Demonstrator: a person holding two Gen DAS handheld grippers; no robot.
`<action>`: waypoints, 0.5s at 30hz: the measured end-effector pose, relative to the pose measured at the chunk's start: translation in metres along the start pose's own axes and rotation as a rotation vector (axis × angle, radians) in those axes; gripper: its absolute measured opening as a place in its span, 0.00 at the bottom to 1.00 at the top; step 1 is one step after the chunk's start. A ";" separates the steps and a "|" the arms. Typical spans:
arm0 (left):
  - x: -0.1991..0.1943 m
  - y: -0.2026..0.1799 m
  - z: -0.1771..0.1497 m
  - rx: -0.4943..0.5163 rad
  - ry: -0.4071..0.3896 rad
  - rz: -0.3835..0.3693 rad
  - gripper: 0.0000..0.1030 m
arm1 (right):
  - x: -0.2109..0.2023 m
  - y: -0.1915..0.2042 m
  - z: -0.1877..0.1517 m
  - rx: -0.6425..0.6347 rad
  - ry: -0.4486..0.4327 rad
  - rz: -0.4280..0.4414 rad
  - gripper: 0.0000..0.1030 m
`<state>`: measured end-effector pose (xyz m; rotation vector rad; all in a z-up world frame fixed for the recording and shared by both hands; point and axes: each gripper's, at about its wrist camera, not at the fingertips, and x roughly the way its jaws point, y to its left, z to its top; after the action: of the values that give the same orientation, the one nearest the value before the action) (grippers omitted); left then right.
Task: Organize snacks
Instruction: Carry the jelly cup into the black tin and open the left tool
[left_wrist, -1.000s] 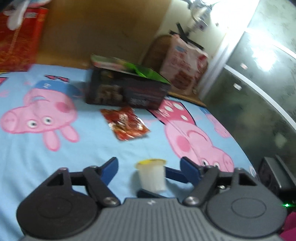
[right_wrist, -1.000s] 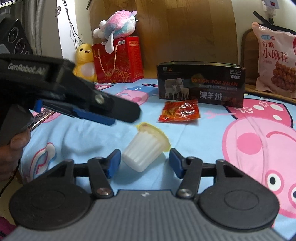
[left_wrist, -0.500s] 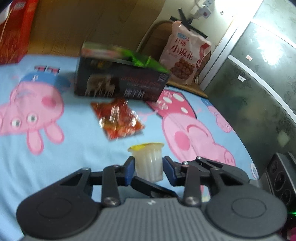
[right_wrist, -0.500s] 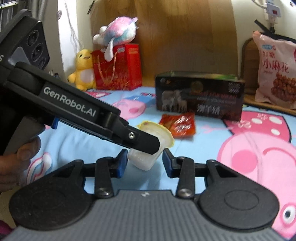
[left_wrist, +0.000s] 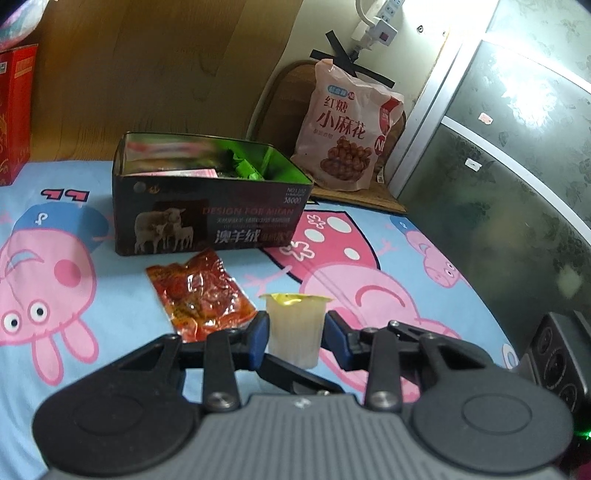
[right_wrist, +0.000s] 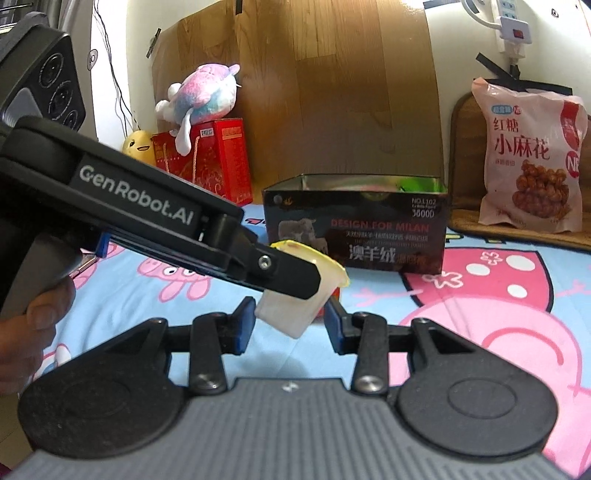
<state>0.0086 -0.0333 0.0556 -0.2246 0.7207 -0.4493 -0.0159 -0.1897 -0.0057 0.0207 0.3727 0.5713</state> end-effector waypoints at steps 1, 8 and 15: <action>0.000 0.000 0.001 0.000 -0.002 0.002 0.32 | 0.000 0.000 0.001 -0.002 -0.003 -0.001 0.42; 0.005 -0.002 0.015 0.015 -0.014 0.007 0.32 | 0.005 -0.005 0.013 -0.022 -0.029 -0.025 0.42; 0.010 -0.001 0.042 0.044 -0.069 0.004 0.33 | 0.017 -0.013 0.034 -0.048 -0.086 -0.065 0.41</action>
<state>0.0437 -0.0374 0.0806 -0.1960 0.6432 -0.4517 0.0161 -0.1884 0.0190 -0.0130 0.2746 0.5128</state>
